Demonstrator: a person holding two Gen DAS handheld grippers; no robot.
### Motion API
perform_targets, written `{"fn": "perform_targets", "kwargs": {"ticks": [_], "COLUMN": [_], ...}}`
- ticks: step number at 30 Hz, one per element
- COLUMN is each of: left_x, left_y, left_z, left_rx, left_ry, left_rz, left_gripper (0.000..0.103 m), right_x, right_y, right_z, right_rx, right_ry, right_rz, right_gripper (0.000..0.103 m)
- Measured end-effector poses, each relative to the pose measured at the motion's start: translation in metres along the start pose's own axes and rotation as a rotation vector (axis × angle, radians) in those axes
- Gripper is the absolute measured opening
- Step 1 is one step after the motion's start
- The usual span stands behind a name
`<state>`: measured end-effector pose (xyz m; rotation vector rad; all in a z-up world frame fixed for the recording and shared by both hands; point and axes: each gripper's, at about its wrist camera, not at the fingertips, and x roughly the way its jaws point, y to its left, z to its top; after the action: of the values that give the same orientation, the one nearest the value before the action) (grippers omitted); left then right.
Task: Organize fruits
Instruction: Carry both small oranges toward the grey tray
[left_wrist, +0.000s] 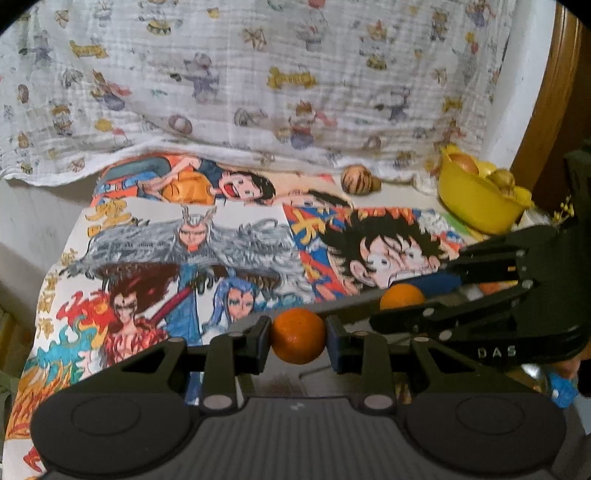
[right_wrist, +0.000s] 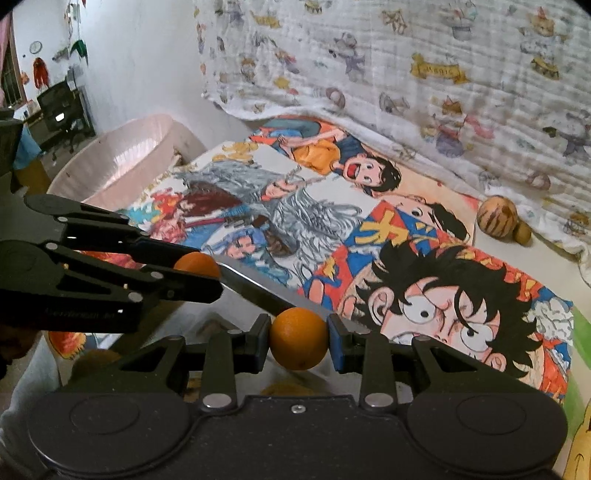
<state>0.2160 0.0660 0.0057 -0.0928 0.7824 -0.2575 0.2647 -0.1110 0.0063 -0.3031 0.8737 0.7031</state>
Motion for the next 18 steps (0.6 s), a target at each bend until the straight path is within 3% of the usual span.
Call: {"fn": "perform_targets", "kwargs": {"ticks": [18], "left_x": [0.017], "left_y": [0.005], "left_z": [-0.009], "left_rx": [0.001], "left_ry": [0.098], "left_rz": [0.030], "left_gripper": [0.035], "right_x": [0.015], "right_y": [-0.020], "right_z": [-0.006], "right_rx": [0.103], "right_ry": [0.097], "right_rz": [-0.006], "right_gripper": [0.035]}}
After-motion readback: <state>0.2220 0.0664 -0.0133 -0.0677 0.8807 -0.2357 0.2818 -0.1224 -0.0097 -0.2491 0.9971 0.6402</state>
